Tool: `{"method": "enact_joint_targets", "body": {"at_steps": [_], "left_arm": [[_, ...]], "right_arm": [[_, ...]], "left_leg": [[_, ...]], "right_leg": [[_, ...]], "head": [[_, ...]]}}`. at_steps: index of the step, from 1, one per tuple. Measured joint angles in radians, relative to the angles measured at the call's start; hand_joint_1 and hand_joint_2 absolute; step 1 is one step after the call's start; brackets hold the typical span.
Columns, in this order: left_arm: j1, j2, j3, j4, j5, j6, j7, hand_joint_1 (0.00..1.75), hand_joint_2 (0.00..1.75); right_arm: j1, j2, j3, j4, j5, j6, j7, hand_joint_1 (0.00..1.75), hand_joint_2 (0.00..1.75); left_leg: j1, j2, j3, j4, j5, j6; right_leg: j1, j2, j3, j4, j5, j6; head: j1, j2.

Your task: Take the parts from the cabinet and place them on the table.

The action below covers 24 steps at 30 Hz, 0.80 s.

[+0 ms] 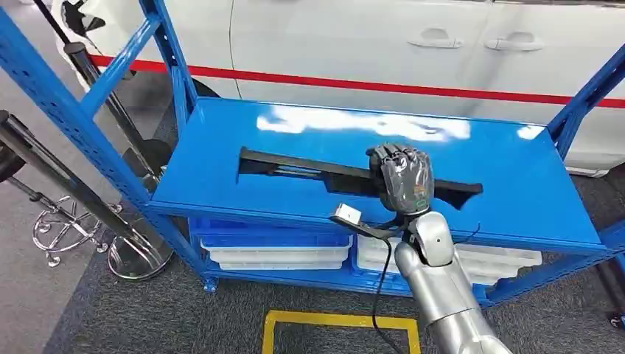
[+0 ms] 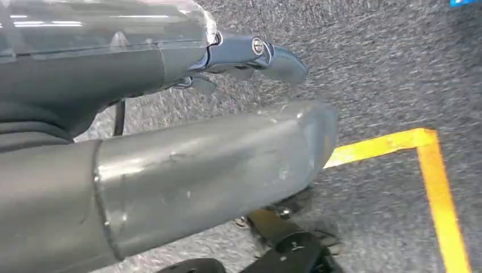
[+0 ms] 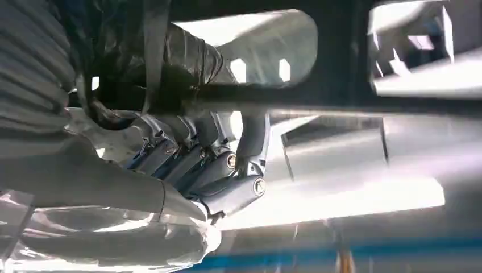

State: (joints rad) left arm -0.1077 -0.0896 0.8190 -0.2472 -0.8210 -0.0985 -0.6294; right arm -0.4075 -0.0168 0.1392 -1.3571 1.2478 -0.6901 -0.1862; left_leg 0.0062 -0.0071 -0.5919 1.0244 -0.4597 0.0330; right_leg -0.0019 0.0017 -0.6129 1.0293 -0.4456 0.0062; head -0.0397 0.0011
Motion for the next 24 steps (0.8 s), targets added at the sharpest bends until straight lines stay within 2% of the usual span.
{"method": "enact_joint_targets", "body": {"at_steps": [2,3,4,5,7,8,9,10,12,13,14,15,17,18,19,20,22,23,24], "left_arm": [[0.006,0.0,0.0,0.0,0.007,0.003,-0.004,0.0,0.0],[0.009,0.001,0.0,-0.001,0.007,0.004,-0.005,0.0,0.0],[0.011,0.003,0.0,-0.002,0.007,0.005,-0.006,0.0,0.0],[0.011,0.002,0.0,-0.002,0.007,0.005,-0.006,0.0,0.0],[0.013,0.002,0.0,-0.002,0.007,0.006,-0.006,0.0,0.0],[0.016,0.003,0.0,-0.002,0.007,0.006,-0.006,0.0,0.0],[0.017,0.003,0.0,-0.002,0.007,0.006,-0.006,0.0,0.0],[0.017,0.003,0.0,-0.002,0.007,0.006,-0.006,0.0,0.0],[0.016,0.005,0.0,-0.002,0.02,0.007,-0.01,0.0,0.0],[0.016,0.005,0.003,-0.002,0.03,0.009,-0.015,0.0,0.0],[0.015,0.004,0.007,-0.002,0.037,0.013,-0.018,0.0,0.0],[0.016,0.004,0.011,-0.002,0.044,0.019,-0.026,0.0,0.0],[0.02,0.004,0.011,-0.003,0.049,0.024,-0.045,0.0,0.0],[0.019,0.003,0.011,-0.003,0.049,0.024,-0.053,0.0,0.0],[0.018,0.002,0.011,-0.003,0.048,0.024,-0.058,0.0,0.0],[0.019,0.002,0.011,-0.003,0.045,0.025,-0.061,0.0,1.75],[0.019,0.003,0.011,-0.003,0.044,0.007,-0.061,0.0,1.75],[0.02,0.003,0.011,-0.003,0.044,-0.005,-0.061,0.0,1.75],[0.021,0.003,0.011,-0.003,0.043,-0.013,-0.061,0.0,1.75]], "right_arm": [[0.011,0.005,0.017,-0.064,-0.003,0.0,0.008,1.75,1.75],[0.015,0.01,0.023,-0.091,-0.004,0.0,0.012,1.75,1.75],[0.018,0.013,0.029,-0.113,-0.005,0.0,0.013,1.75,1.75],[0.018,0.015,0.031,-0.128,-0.006,0.001,0.013,1.75,1.75],[0.024,0.018,0.036,-0.15,-0.008,0.001,0.014,1.75,1.75],[0.028,0.018,0.038,-0.157,-0.008,0.001,0.014,1.75,1.75],[0.033,0.018,0.041,-0.162,-0.008,0.001,0.013,1.75,1.75],[0.036,0.018,0.042,-0.167,-0.008,0.001,0.013,1.75,1.75],[0.039,0.021,0.045,-0.18,-0.047,0.001,-0.023,1.75,1.75],[0.041,0.022,0.049,-0.192,-0.078,0.001,-0.047,1.75,1.75],[0.041,0.022,0.052,-0.202,-0.1,0.001,-0.052,1.75,1.75],[0.043,0.021,0.062,-0.218,-0.126,0.001,-0.049,1.75,1.75],[0.042,0.011,0.083,-0.247,-0.16,0.006,-0.026,1.75,1.75],[0.04,0.0,0.089,-0.264,-0.176,0.013,-0.014,1.75,1.75],[0.036,-0.015,0.092,-0.282,-0.193,0.026,-0.006,1.75,1.75],[0.023,-0.029,0.097,-0.299,-0.208,0.043,-0.001,1.75,1.75],[0.002,-0.057,0.104,-0.317,-0.227,0.077,0.005,1.75,1.75],[-0.002,-0.068,0.107,-0.322,-0.234,0.093,0.007,1.75,1.75],[-0.006,-0.075,0.11,-0.326,-0.238,0.106,0.007,1.75,1.75]], "left_leg": [[0.003,-0.001,0.004,-0.005,0.001,-0.01],[-0.001,-0.001,0.004,-0.004,-0.005,-0.017],[0.002,0.001,-0.003,0.018,-0.024,-0.021],[0.004,0.001,-0.024,0.071,-0.059,-0.023],[0.007,0.001,-0.1,0.238,-0.136,-0.03],[0.007,0.001,-0.129,0.296,-0.151,-0.033],[0.008,0.001,-0.136,0.306,-0.139,-0.035],[0.009,0.002,-0.122,0.272,-0.109,-0.036],[0.013,0.003,-0.036,0.095,-0.015,-0.036],[0.015,0.004,-0.007,0.028,-0.009,-0.034],[0.009,0.001,0.0,0.019,-0.016,-0.03],[0.009,0.001,-0.006,0.026,-0.014,-0.022],[0.005,0.0,-0.009,0.025,-0.011,-0.012],[0.01,0.0,-0.006,0.015,-0.004,-0.002],[0.012,0.0,-0.005,0.012,-0.001,0.003],[0.013,0.001,-0.006,0.011,0.001,0.008],[0.012,0.002,-0.008,0.011,0.001,0.012],[0.012,0.002,-0.008,0.011,0.001,0.012],[0.012,0.002,-0.008,0.011,0.001,0.012]], "right_leg": [[0.004,-0.001,0.001,-0.002,-0.002,-0.007],[-0.009,-0.002,0.01,-0.016,0.004,-0.015],[-0.008,-0.005,0.016,-0.024,0.007,-0.019],[-0.008,-0.007,0.017,-0.024,0.007,-0.025],[-0.006,-0.006,0.017,-0.022,0.005,-0.029],[-0.005,-0.006,0.017,-0.021,0.004,-0.029],[-0.005,-0.006,0.017,-0.019,0.003,-0.03],[-0.006,-0.006,0.017,-0.016,0.002,-0.028],[-0.007,-0.004,0.017,-0.002,-0.007,-0.022],[-0.006,-0.005,0.014,0.007,-0.013,-0.016],[0.002,-0.003,0.006,0.019,-0.017,-0.011],[0.001,-0.002,0.002,0.017,-0.014,-0.007],[-0.001,-0.002,0.003,0.013,-0.01,0.0],[-0.001,-0.001,0.002,0.017,-0.014,0.007],[-0.006,-0.001,-0.002,0.031,-0.028,0.013],[-0.005,-0.002,-0.023,0.075,-0.062,0.018],[-0.008,-0.002,-0.093,0.23,-0.138,0.027],[-0.009,-0.002,-0.122,0.292,-0.156,0.029],[-0.011,-0.002,-0.131,0.311,-0.151,0.029]], "head": [[0.0,0.0],[0.0,0.0],[0.0,0.0],[0.0,0.0],[0.0,0.0],[0.0,0.0],[0.0,0.0],[0.0,0.0],[0.0,0.0],[0.0,0.0],[0.0,0.0],[0.001,0.0],[0.0,0.0],[0.0,0.0],[0.0,0.0],[0.001,0.0],[0.0,0.0],[0.001,0.0],[0.0,0.0]]}}
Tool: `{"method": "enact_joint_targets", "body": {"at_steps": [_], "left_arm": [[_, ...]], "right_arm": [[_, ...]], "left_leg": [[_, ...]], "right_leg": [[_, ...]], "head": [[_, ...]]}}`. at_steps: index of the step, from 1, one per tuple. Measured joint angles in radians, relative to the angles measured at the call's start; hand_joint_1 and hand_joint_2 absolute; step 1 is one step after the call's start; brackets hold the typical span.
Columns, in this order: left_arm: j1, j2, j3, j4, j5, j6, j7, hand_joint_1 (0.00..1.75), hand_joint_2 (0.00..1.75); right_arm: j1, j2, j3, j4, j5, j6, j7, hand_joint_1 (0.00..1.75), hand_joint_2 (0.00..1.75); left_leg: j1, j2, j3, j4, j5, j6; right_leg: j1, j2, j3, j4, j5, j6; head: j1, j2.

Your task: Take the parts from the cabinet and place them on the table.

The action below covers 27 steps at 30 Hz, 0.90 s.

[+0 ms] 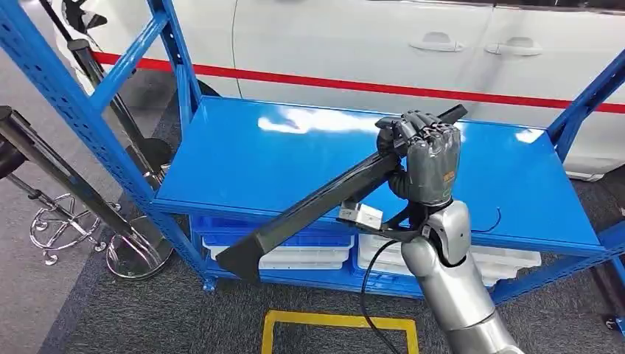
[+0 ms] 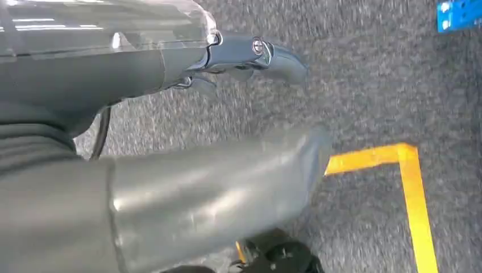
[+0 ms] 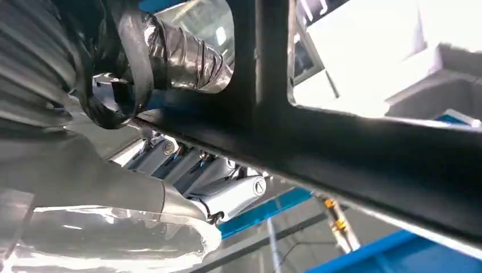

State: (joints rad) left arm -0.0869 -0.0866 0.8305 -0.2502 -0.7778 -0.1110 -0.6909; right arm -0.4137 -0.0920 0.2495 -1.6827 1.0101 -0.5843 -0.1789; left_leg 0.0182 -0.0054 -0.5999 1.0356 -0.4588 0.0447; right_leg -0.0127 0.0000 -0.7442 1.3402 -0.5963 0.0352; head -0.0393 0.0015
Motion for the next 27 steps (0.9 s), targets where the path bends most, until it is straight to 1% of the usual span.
{"method": "enact_joint_targets", "body": {"at_steps": [1,2,3,4,5,6,8,9,10,11,12,13,14,15,16,17,18,19,20,21,22,23,24,25,26,27], "left_arm": [[0.001,0.0,0.0,0.0,-0.005,-0.006,0.0,0.0,1.75],[0.001,0.0,0.0,0.0,-0.005,-0.006,0.0,0.0,1.75],[0.001,0.0,0.0,0.0,-0.007,-0.008,0.0,0.0,1.75],[0.001,0.0,-0.003,0.0,-0.017,-0.023,0.0,0.0,1.75],[-0.001,-0.002,-0.003,0.0,-0.019,-0.028,0.0,0.0,1.75],[-0.003,-0.004,-0.004,0.0,-0.021,-0.032,0.0,0.0,1.75],[-0.006,-0.004,-0.008,0.0,-0.03,-0.039,0.003,0.0,1.75],[-0.006,-0.004,-0.011,0.0,-0.036,-0.039,0.004,0.0,1.75],[-0.006,-0.004,-0.017,0.0,-0.042,-0.039,0.008,0.0,1.75],[-0.006,-0.003,-0.021,0.0,-0.049,-0.039,0.011,0.0,1.75],[-0.006,-0.005,-0.026,0.0,-0.055,-0.039,0.011,0.0,1.75],[-0.008,-0.005,-0.031,0.0,-0.061,-0.038,0.011,0.0,1.75],[-0.009,-0.003,-0.035,0.0,-0.069,-0.038,0.013,0.0,1.75],[-0.01,-0.003,-0.041,0.0,-0.072,-0.04,0.014,0.0,1.75],[-0.01,0.001,-0.046,0.0,-0.072,-0.044,0.018,0.0,1.75],[-0.011,0.002,-0.05,0.0,-0.073,-0.049,0.019,0.0,1.75],[-0.013,0.005,-0.053,0.0,-0.075,-0.053,0.02,0.0,1.75],[-0.015,0.006,-0.053,0.0,-0.075,-0.053,0.021,0.0,1.75],[-0.018,0.008,-0.053,0.0,-0.074,-0.053,0.021,0.0,1.75],[-0.021,0.008,-0.054,0.0,-0.074,-0.053,0.021,0.0,1.75],[-0.023,0.009,-0.055,0.0,-0.072,-0.053,0.021,0.0,1.75],[-0.023,0.009,-0.056,0.0,-0.072,-0.053,0.021,0.0,1.75],[-0.022,0.01,-0.057,0.0,-0.072,-0.053,0.022,0.0,1.75],[-0.022,0.01,-0.058,0.0,-0.073,-0.053,0.022,0.0,1.75],[-0.023,0.01,-0.061,0.0,-0.077,-0.053,0.022,0.0,1.75],[-0.024,0.011,-0.063,0.0,-0.079,-0.05,0.022,0.0,1.75]], "right_arm": [[-0.005,-0.008,0.006,-0.003,0.0,0.014,0.0,1.75,1.75],[-0.006,-0.008,0.006,-0.003,0.0,0.014,0.0,1.75,1.75],[-0.009,-0.011,0.008,-0.004,0.0,0.019,0.0,1.75,1.75],[-0.031,-0.017,0.033,-0.009,0.01,0.049,-0.001,1.75,1.75],[-0.042,-0.017,0.049,-0.011,0.016,0.058,-0.001,1.75,1.75],[-0.052,-0.017,0.071,-0.012,0.027,0.066,-0.001,1.75,1.75],[-0.058,-0.016,0.123,-0.012,0.052,0.069,0.001,1.75,1.75],[-0.058,-0.016,0.142,-0.011,0.06,0.069,0.004,1.75,1.75],[-0.059,-0.014,0.161,-0.011,0.062,0.067,0.008,1.75,1.75],[-0.061,-0.009,0.175,-0.012,0.064,0.067,0.013,1.75,1.75],[-0.066,-0.005,0.185,-0.012,0.067,0.066,0.015,1.75,1.75],[-0.072,-0.001,0.198,-0.012,0.068,0.061,0.018,1.75,1.75],[-0.073,0.002,0.217,-0.012,0.063,0.054,0.02,1.75,1.75],[-0.072,0.004,0.235,-0.011,0.053,0.047,0.02,1.75,1.75],[-0.07,0.006,0.251,-0.011,0.046,0.043,0.02,1.75,1.75],[-0.067,0.007,0.263,-0.011,0.039,0.043,0.02,1.75,1.75],[-0.067,0.01,0.27,-0.011,0.036,0.043,0.02,1.75,1.75],[-0.068,0.012,0.276,-0.011,0.034,0.042,0.02,1.75,1.75],[-0.069,0.014,0.28,-0.011,0.034,0.04,0.02,1.75,1.75],[-0.07,0.015,0.282,-0.011,0.034,0.038,0.02,1.75,1.75],[-0.071,0.015,0.288,-0.011,0.033,0.037,0.02,1.75,1.75],[-0.07,0.015,0.292,-0.011,0.033,0.036,0.02,1.75,1.75],[-0.07,0.015,0.294,-0.011,0.032,0.035,0.02,1.75,1.75],[-0.071,0.015,0.295,-0.011,0.031,0.035,0.02,1.75,1.75],[-0.071,0.015,0.296,-0.011,0.03,0.033,0.02,1.75,1.75],[-0.073,0.015,0.298,-0.011,0.026,0.03,0.018,1.75,1.75]], "left_leg": [[0.0,-0.001,0.001,0.0,0.0,0.0],[0.0,-0.001,0.001,0.0,0.0,0.0],[0.0,-0.001,0.001,0.0,0.0,0.0],[0.0,-0.001,0.004,0.0,0.0,-0.001],[0.0,-0.001,0.004,0.0,-0.001,-0.003],[-0.006,0.0,0.0,0.002,-0.002,-0.009],[-0.004,0.0,-0.002,-0.001,0.002,-0.019],[-0.002,-0.001,-0.001,-0.005,0.003,-0.025],[-0.006,-0.001,0.0,-0.007,0.003,-0.033],[-0.001,-0.001,-0.004,0.003,-0.007,-0.036],[-0.004,0.0,-0.017,0.037,-0.035,-0.039],[-0.002,0.0,-0.047,0.101,-0.073,-0.041],[-0.002,0.0,-0.086,0.188,-0.113,-0.043],[-0.002,0.0,-0.12,0.26,-0.138,-0.045],[-0.002,0.0,-0.137,0.292,-0.137,-0.045],[-0.002,0.0,-0.13,0.273,-0.113,-0.045],[-0.002,0.0,-0.102,0.214,-0.072,-0.043],[-0.002,0.001,-0.059,0.125,-0.024,-0.041],[-0.002,0.001,-0.018,0.037,0.01,-0.037],[-0.008,0.0,-0.004,0.019,-0.009,-0.036],[-0.007,-0.002,-0.006,0.012,-0.006,-0.031],[-0.007,-0.002,-0.008,0.011,-0.005,-0.029],[-0.009,-0.003,-0.008,0.011,-0.005,-0.025],[-0.005,-0.003,-0.006,0.005,-0.002,-0.018],[0.0,-0.002,-0.001,-0.002,0.004,-0.011],[0.0,-0.001,-0.001,-0.004,0.004,-0.006]], "right_leg": [[-0.001,0.0,0.008,-0.016,0.018,-0.001],[-0.001,0.0,0.009,-0.018,0.02,-0.001],[-0.001,0.0,0.017,-0.036,0.033,-0.002],[0.0,0.0,0.092,-0.186,0.116,-0.01],[0.001,0.001,0.133,-0.27,0.149,-0.017],[0.01,0.001,0.146,-0.298,0.136,-0.022],[0.013,0.002,0.142,-0.305,0.135,-0.025],[0.015,0.001,0.142,-0.305,0.134,-0.029],[0.009,0.0,0.144,-0.313,0.139,-0.037],[0.0,-0.004,0.151,-0.323,0.145,-0.043],[0.002,-0.004,0.153,-0.327,0.146,-0.048],[0.002,-0.005,0.153,-0.327,0.145,-0.053],[0.004,-0.005,0.153,-0.326,0.145,-0.054],[0.006,-0.005,0.152,-0.324,0.143,-0.056],[0.006,-0.005,0.152,-0.322,0.142,-0.058],[0.007,-0.005,0.152,-0.319,0.14,-0.058],[0.007,-0.004,0.152,-0.315,0.137,-0.057],[0.007,-0.003,0.154,-0.31,0.133,-0.056],[0.007,-0.002,0.154,-0.304,0.128,-0.051],[0.015,-0.001,0.149,-0.299,0.125,-0.045],[0.014,0.0,0.145,-0.295,0.125,-0.041],[0.014,0.0,0.145,-0.296,0.126,-0.038],[0.014,-0.001,0.147,-0.3,0.128,-0.035],[0.015,-0.001,0.148,-0.3,0.127,-0.03],[0.01,0.0,0.147,-0.289,0.116,-0.022],[0.01,0.0,0.13,-0.255,0.088,-0.018]], "head": [[0.0,0.0],[0.0,0.0],[0.0,0.0],[0.0,0.0],[0.0,0.0],[0.0,0.0],[0.0,0.0],[0.0,0.0],[0.0,0.0],[0.0,0.0],[0.0,0.0],[0.0,0.0],[0.0,0.0],[0.0,0.0],[-0.001,0.0],[-0.001,0.0],[0.0,0.0],[-0.001,0.0],[0.0,0.0],[0.0,0.0],[0.0,0.0],[0.0,0.0],[0.0,0.0],[0.0,0.0],[0.0,0.0],[0.0,0.0]]}}
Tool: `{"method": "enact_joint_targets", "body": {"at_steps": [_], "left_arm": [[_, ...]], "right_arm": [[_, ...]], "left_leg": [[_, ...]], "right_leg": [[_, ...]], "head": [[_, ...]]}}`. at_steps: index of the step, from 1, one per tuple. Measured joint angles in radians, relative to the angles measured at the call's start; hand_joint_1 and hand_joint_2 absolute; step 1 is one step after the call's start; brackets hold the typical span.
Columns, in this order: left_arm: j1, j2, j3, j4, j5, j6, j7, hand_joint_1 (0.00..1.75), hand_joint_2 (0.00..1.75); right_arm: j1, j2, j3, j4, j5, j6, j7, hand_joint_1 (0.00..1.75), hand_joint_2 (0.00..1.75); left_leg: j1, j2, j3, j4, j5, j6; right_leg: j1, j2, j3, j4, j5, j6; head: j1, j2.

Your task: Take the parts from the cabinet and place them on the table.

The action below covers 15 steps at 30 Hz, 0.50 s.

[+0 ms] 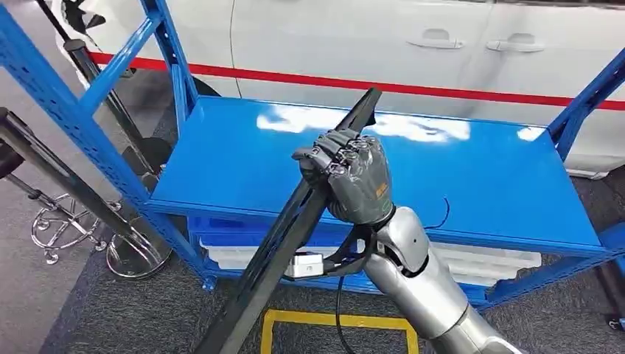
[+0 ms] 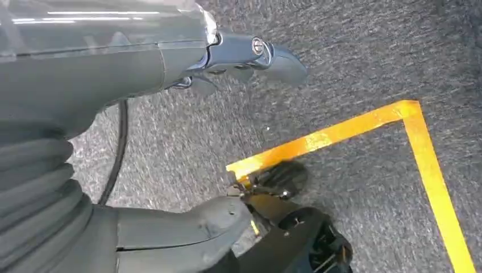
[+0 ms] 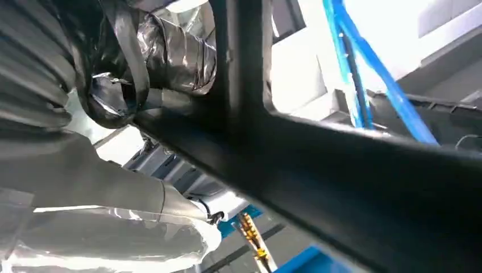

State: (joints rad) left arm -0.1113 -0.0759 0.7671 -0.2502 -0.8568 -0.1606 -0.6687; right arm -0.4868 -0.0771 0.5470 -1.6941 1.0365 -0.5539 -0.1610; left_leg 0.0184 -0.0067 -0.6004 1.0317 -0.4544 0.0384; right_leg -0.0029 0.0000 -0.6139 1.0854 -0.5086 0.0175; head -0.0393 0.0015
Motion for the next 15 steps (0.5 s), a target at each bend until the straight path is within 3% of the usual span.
{"method": "enact_joint_targets", "body": {"at_steps": [2,3,4,5,6,8,9,12,13,14,15], "left_arm": [[0.0,0.005,-0.007,0.0,-0.004,0.008,0.015,0.0,1.75],[0.002,0.009,-0.01,0.0,-0.008,0.012,0.023,0.0,1.75],[0.005,0.013,-0.013,0.0,-0.013,0.015,0.031,0.0,1.75],[0.009,0.016,-0.014,0.0,-0.015,0.017,0.036,0.0,1.75],[0.013,0.018,-0.016,0.0,-0.021,0.019,0.042,0.0,1.75],[0.019,0.019,-0.018,0.0,-0.02,0.021,0.047,0.0,1.75],[0.02,0.019,-0.019,0.002,-0.02,0.02,0.048,0.0,1.75],[0.02,0.016,-0.022,0.004,-0.01,0.008,0.045,0.0,1.75],[0.018,0.013,-0.022,0.004,-0.01,0.002,0.043,0.0,1.75],[0.016,0.012,-0.022,0.004,-0.008,-0.007,0.042,0.0,1.75],[0.016,0.009,-0.022,0.005,-0.001,-0.014,0.042,0.0,1.75]], "right_arm": [[0.005,0.0,0.002,0.0,-0.01,-0.01,-0.002,1.75,1.75],[0.014,0.0,0.003,0.0,-0.011,-0.014,-0.005,1.75,1.75],[0.026,0.0,0.003,-0.001,-0.012,-0.019,-0.008,1.75,1.75],[0.038,0.0,0.004,-0.002,-0.013,-0.024,-0.011,1.75,1.75],[0.047,0.0,0.005,-0.007,-0.014,-0.027,-0.014,1.75,1.75],[0.058,0.0,0.008,-0.021,-0.014,-0.033,-0.016,1.75,1.75],[0.062,0.0,0.009,-0.026,-0.014,-0.037,-0.016,1.75,1.75],[0.078,0.0,0.011,-0.035,-0.017,-0.038,-0.015,1.75,1.75],[0.082,0.0,0.011,-0.036,-0.018,-0.038,-0.015,1.75,1.75],[0.085,0.001,0.012,-0.04,-0.019,-0.038,-0.015,1.75,1.75],[0.086,0.003,0.012,-0.042,-0.02,-0.037,-0.015,1.75,1.75]], "left_leg": [[0.0,0.001,-0.001,0.0,0.0,0.005],[-0.001,0.001,-0.001,0.0,0.0,0.005],[-0.001,0.001,-0.001,0.0,-0.001,0.005],[-0.001,0.0,0.0,0.0,-0.001,0.004],[-0.001,-0.001,0.002,0.001,-0.002,0.004],[-0.002,-0.002,0.006,0.0,-0.005,0.001],[-0.004,-0.002,0.005,0.0,-0.006,-0.002],[-0.003,-0.001,0.005,-0.005,-0.004,-0.017],[-0.004,-0.001,0.007,-0.008,-0.003,-0.024],[-0.005,0.0,0.002,0.0,-0.012,-0.028],[-0.004,0.002,-0.005,0.029,-0.037,-0.033]], "right_leg": [[-0.005,0.0,-0.066,0.141,-0.071,0.008],[-0.005,0.0,-0.101,0.21,-0.096,0.01],[-0.006,0.0,-0.121,0.247,-0.098,0.011],[-0.007,0.0,-0.118,0.232,-0.074,0.01],[-0.008,0.0,-0.095,0.178,-0.035,0.007],[-0.005,0.0,-0.011,0.006,0.053,-0.006],[0.001,0.0,0.014,-0.043,0.046,-0.014],[0.008,0.001,0.012,-0.053,0.048,-0.019],[0.007,0.001,0.013,-0.059,0.051,-0.024],[-0.008,-0.001,0.021,-0.073,0.059,-0.032],[-0.006,-0.003,0.025,-0.078,0.064,-0.035]], "head": [[0.0,0.0],[0.0,0.0],[0.0,0.0],[0.0,0.0],[0.0,0.0],[0.0,0.0],[0.0,0.0],[0.0,0.0],[0.0,0.0],[0.0,0.0],[0.0,0.0]]}}
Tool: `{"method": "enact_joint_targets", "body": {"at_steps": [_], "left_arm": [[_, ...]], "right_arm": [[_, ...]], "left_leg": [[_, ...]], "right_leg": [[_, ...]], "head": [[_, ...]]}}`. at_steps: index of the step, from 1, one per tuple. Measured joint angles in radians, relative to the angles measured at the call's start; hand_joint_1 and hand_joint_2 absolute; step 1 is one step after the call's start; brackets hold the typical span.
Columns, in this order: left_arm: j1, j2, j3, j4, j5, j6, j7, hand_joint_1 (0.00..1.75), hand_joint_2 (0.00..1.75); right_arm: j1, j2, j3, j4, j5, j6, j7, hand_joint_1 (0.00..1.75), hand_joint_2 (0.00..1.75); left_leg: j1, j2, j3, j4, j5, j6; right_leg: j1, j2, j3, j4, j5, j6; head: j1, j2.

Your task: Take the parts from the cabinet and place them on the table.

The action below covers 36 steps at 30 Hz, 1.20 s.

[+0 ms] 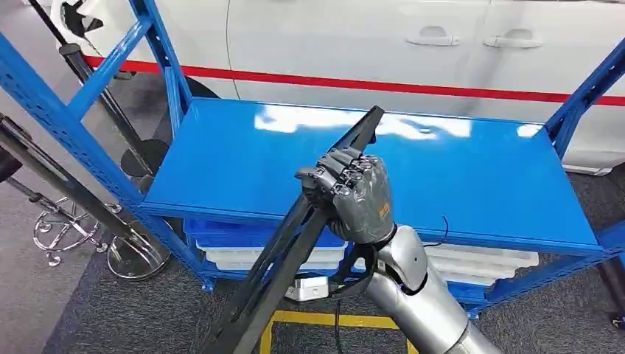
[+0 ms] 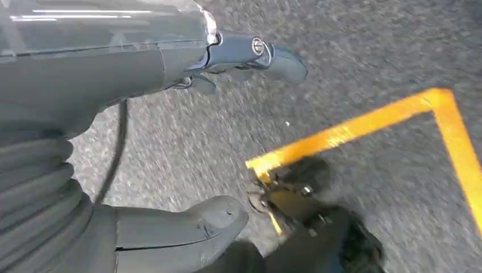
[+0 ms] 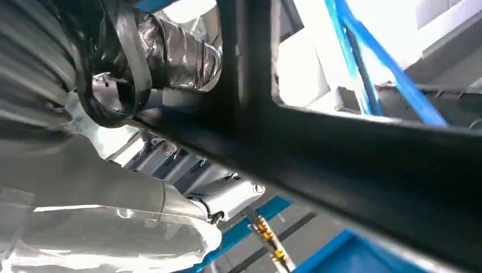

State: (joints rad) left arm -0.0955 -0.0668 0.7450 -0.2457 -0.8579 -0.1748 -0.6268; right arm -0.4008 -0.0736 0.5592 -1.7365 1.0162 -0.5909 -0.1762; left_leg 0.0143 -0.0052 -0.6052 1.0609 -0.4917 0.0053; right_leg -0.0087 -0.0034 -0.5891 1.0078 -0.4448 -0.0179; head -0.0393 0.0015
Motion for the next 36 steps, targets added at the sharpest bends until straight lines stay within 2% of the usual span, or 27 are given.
{"method": "enact_joint_targets", "body": {"at_steps": [2,3,4,5,6,8,9,10,13,14,15,16,18,19,20,21,23,24,25,28,29,30,31,33,34,35,36], "left_arm": [[-0.004,-0.011,0.0,0.001,0.01,-0.01,0.022,0.0,1.75],[-0.004,-0.015,0.0,0.002,0.015,-0.011,0.036,0.0,1.75],[-0.004,-0.018,0.0,0.002,0.02,-0.014,0.045,0.0,1.75],[-0.004,-0.019,0.0,0.003,0.021,-0.016,0.052,0.0,1.75],[-0.005,-0.019,0.0,0.003,0.023,-0.017,0.055,0.0,1.75],[-0.009,-0.019,0.0,0.003,0.023,-0.016,0.061,0.0,1.75],[-0.014,-0.02,0.0,0.004,0.023,-0.014,0.063,0.0,1.75],[-0.015,-0.022,0.0,0.004,0.023,-0.01,0.065,0.0,1.75],[-0.014,-0.025,0.0,0.005,0.023,-0.003,0.071,0.0,1.75],[-0.015,-0.031,0.0,0.006,0.024,-0.002,0.072,0.0,1.75],[-0.017,-0.032,0.0,0.006,0.026,0.0,0.074,0.0,1.75],[-0.018,-0.032,0.0,0.006,0.027,0.002,0.074,0.0,1.75],[-0.017,-0.034,0.0,0.006,0.029,0.007,0.076,0.0,1.75],[-0.017,-0.034,0.0,0.006,0.029,0.009,0.077,0.0,1.75],[-0.017,-0.035,0.0,0.006,0.031,0.01,0.077,0.0,1.75],[-0.017,-0.035,0.0,0.006,0.032,0.01,0.079,0.0,1.75],[-0.017,-0.038,0.0,0.007,0.032,0.01,0.079,0.0,1.75],[-0.018,-0.042,0.0,0.007,0.032,0.01,0.079,0.0,1.75],[-0.018,-0.044,0.0,0.007,0.032,0.01,0.078,0.0,1.75],[-0.019,-0.05,0.0,0.007,0.032,0.01,0.079,0.0,1.75],[-0.018,-0.05,0.0,0.007,0.032,0.01,0.079,0.0,1.75],[-0.018,-0.05,0.0,0.007,0.032,0.009,0.079,0.0,1.75],[-0.017,-0.05,0.0,0.007,0.033,0.008,0.08,0.0,1.75],[-0.018,-0.052,0.0,0.007,0.034,0.005,0.08,0.0,1.75],[-0.018,-0.052,0.0,0.007,0.034,0.005,0.08,0.0,1.75],[-0.018,-0.052,0.0,0.007,0.035,0.005,0.08,0.0,1.75],[-0.018,-0.052,0.0,0.007,0.035,0.004,0.08,0.0,1.75]], "right_arm": [[0.002,0.009,0.003,0.0,-0.001,0.0,0.0,1.75,1.75],[0.006,0.011,0.003,0.0,-0.002,0.0,0.0,1.75,1.75],[0.007,0.011,0.004,0.0,-0.002,0.0,0.0,1.75,1.75],[0.008,0.012,0.003,0.0,-0.002,0.0,0.0,1.75,1.75],[0.007,0.013,0.004,0.0,-0.003,0.0,0.0,1.75,1.75],[0.007,0.014,0.003,0.0,-0.014,-0.001,0.0,1.75,1.75],[0.007,0.016,0.003,0.0,-0.022,-0.002,0.0,1.75,1.75],[0.006,0.016,0.004,0.0,-0.027,-0.002,0.0,1.75,1.75],[0.007,0.019,0.004,0.0,-0.036,-0.004,-0.003,1.75,1.75],[0.007,0.019,0.004,0.0,-0.039,-0.005,-0.003,1.75,1.75],[0.008,0.019,0.003,0.0,-0.041,-0.005,-0.003,1.75,1.75],[0.008,0.019,0.003,0.0,-0.042,-0.006,-0.003,1.75,1.75],[0.011,0.019,0.003,0.0,-0.045,-0.008,-0.003,1.75,1.75],[0.015,0.019,0.003,0.0,-0.046,-0.009,-0.003,1.75,1.75],[0.018,0.019,0.002,0.0,-0.047,-0.01,-0.003,1.75,1.75],[0.019,0.019,0.001,0.0,-0.048,-0.01,-0.003,1.75,1.75],[0.018,0.019,0.001,0.0,-0.049,-0.011,-0.005,1.75,1.75],[0.017,0.019,0.0,0.0,-0.049,-0.012,-0.006,1.75,1.75],[0.017,0.019,-0.001,0.0,-0.049,-0.012,-0.006,1.75,1.75],[0.017,0.019,-0.004,0.0,-0.05,-0.015,-0.008,1.75,1.75],[0.018,0.019,-0.004,0.0,-0.049,-0.014,-0.008,1.75,1.75],[0.017,0.019,-0.004,0.0,-0.048,-0.012,-0.008,1.75,1.75],[0.017,0.021,-0.004,0.001,-0.045,-0.01,-0.006,1.75,1.75],[0.019,0.021,-0.005,0.002,-0.041,-0.002,-0.003,1.75,1.75],[0.019,0.021,-0.005,0.003,-0.04,-0.002,-0.003,1.75,1.75],[0.019,0.021,-0.005,0.003,-0.039,-0.001,-0.002,1.75,1.75],[0.02,0.021,-0.005,0.003,-0.038,0.0,-0.001,1.75,1.75]], "left_leg": [[0.002,0.0,-0.06,0.142,-0.089,-0.007],[0.002,0.0,-0.09,0.214,-0.121,-0.011],[0.002,0.0,-0.109,0.261,-0.132,-0.013],[0.003,0.0,-0.103,0.256,-0.118,-0.014],[0.004,0.0,-0.075,0.205,-0.085,-0.015],[0.008,0.001,0.015,0.038,-0.008,-0.015],[0.008,0.0,0.036,-0.011,-0.017,-0.011],[0.003,-0.004,0.033,-0.012,-0.005,-0.002],[-0.002,-0.004,0.027,-0.009,0.006,0.014],[0.006,0.0,0.024,-0.02,0.018,0.029],[0.005,0.002,0.018,-0.021,0.025,0.035],[0.005,0.003,0.01,-0.021,0.032,0.044],[0.004,0.005,-0.01,-0.02,0.046,0.044],[0.003,0.006,-0.02,-0.019,0.053,0.043],[0.003,0.006,-0.032,-0.018,0.061,0.043],[0.002,0.006,-0.042,-0.018,0.069,0.041],[0.001,0.005,-0.057,-0.018,0.083,0.037],[0.002,0.005,-0.06,-0.017,0.091,0.034],[-0.003,0.003,-0.064,-0.017,0.098,0.026],[0.004,0.005,-0.061,-0.038,0.128,0.005],[-0.003,0.002,-0.064,-0.041,0.135,-0.004],[0.001,0.002,-0.076,-0.026,0.097,-0.005],[0.002,0.002,-0.092,0.023,0.029,-0.006],[0.004,0.002,-0.121,0.165,-0.083,-0.011],[0.004,0.002,-0.13,0.23,-0.103,-0.014],[0.005,0.002,-0.124,0.264,-0.087,-0.015],[0.005,0.002,-0.101,0.257,-0.047,-0.016]], "right_leg": [[0.001,-0.002,-0.002,0.002,0.002,-0.005],[0.002,-0.002,-0.005,0.004,0.002,-0.005],[0.003,-0.002,-0.009,0.008,0.002,-0.005],[0.003,-0.002,-0.013,0.014,0.002,-0.005],[0.002,-0.001,-0.017,0.019,0.002,-0.005],[0.002,0.0,-0.023,0.031,-0.001,-0.001],[0.006,0.0,-0.03,0.04,-0.003,0.004],[0.009,0.002,-0.036,0.048,-0.003,0.009],[0.006,0.002,-0.038,0.042,0.011,0.029],[0.003,0.005,-0.044,0.049,0.003,0.034],[0.002,0.005,-0.05,0.068,-0.029,0.039],[0.0,0.005,-0.07,0.124,-0.086,0.043],[-0.003,0.004,-0.113,0.268,-0.177,0.05],[-0.003,0.004,-0.123,0.316,-0.197,0.052],[-0.004,0.004,-0.112,0.324,-0.189,0.051],[-0.004,0.004,-0.08,0.288,-0.16,0.048],[-0.001,0.004,0.031,0.131,-0.096,0.035],[0.004,0.005,0.09,0.048,-0.097,0.025],[0.011,0.003,0.11,0.0,-0.109,0.024],[0.017,0.004,0.096,0.002,-0.083,0.017],[0.005,0.001,0.088,-0.017,-0.063,0.007],[0.005,-0.005,0.081,-0.021,-0.047,0.002],[0.004,-0.004,0.067,-0.022,-0.034,-0.009],[0.007,-0.006,0.035,-0.019,-0.012,-0.012],[0.008,-0.007,0.016,-0.014,-0.001,-0.011],[0.008,-0.007,-0.004,-0.009,0.01,-0.01],[0.008,-0.007,-0.024,-0.002,0.02,-0.008]], "head": [[-0.001,0.0],[0.0,0.0],[-0.001,0.0],[0.0,0.0],[-0.001,0.0],[-0.001,0.0],[-0.001,0.0],[0.0,0.0],[0.0,0.0],[0.0,0.0],[0.0,0.0],[0.0,0.0],[0.0,0.0],[0.0,0.0],[0.0,0.0],[0.0,0.0],[0.0,0.0],[0.0,0.0],[0.0,0.0],[0.0,0.0],[0.0,0.0],[-0.001,0.0],[-0.001,0.0],[0.0,0.0],[-0.001,0.0],[-0.001,0.0],[-0.001,0.0]]}}
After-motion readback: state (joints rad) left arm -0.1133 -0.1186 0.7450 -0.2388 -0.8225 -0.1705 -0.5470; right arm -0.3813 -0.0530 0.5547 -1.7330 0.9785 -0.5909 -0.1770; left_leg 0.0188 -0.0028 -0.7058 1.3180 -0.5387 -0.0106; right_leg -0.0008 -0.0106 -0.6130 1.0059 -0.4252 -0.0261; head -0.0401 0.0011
